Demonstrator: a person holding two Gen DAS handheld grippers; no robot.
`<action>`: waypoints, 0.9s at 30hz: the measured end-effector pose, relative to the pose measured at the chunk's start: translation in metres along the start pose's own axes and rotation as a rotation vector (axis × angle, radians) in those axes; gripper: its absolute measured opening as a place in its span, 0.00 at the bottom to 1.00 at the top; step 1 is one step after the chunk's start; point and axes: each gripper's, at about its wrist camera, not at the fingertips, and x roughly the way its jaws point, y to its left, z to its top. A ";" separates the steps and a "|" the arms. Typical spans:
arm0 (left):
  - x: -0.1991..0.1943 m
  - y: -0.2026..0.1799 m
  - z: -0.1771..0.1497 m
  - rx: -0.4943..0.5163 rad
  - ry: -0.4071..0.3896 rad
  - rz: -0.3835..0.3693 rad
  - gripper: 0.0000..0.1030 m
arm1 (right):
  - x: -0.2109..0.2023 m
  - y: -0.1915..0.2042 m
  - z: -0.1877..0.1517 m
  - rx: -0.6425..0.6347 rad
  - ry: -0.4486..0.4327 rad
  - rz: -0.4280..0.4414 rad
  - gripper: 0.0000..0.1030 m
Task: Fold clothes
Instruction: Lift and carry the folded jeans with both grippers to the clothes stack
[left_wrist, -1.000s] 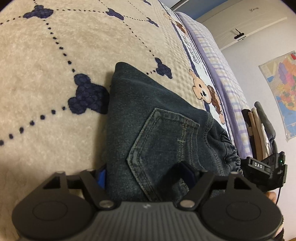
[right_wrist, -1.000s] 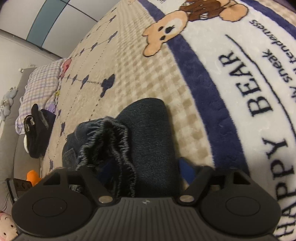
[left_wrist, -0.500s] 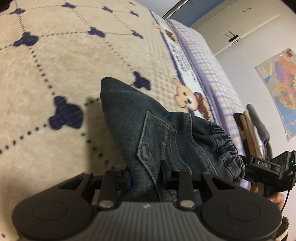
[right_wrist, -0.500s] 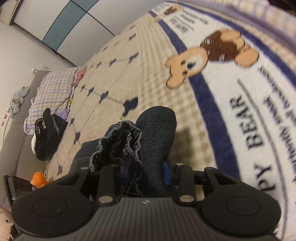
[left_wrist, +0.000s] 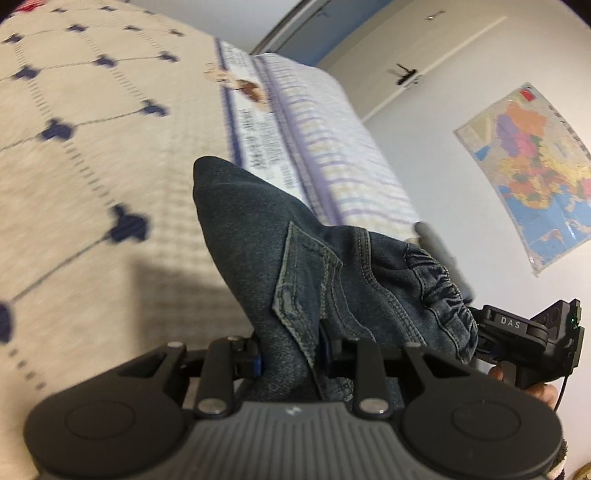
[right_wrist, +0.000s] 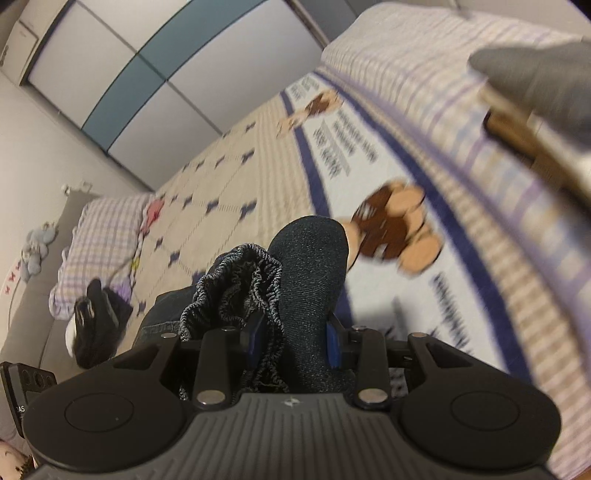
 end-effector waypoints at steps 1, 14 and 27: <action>0.006 -0.012 0.006 0.009 -0.001 -0.011 0.27 | -0.007 -0.004 0.010 0.002 -0.011 -0.005 0.36; 0.097 -0.169 0.063 0.102 -0.008 -0.167 0.27 | -0.119 -0.076 0.136 0.069 -0.211 -0.083 0.36; 0.208 -0.275 0.075 0.144 0.036 -0.246 0.27 | -0.170 -0.187 0.212 0.206 -0.338 -0.118 0.35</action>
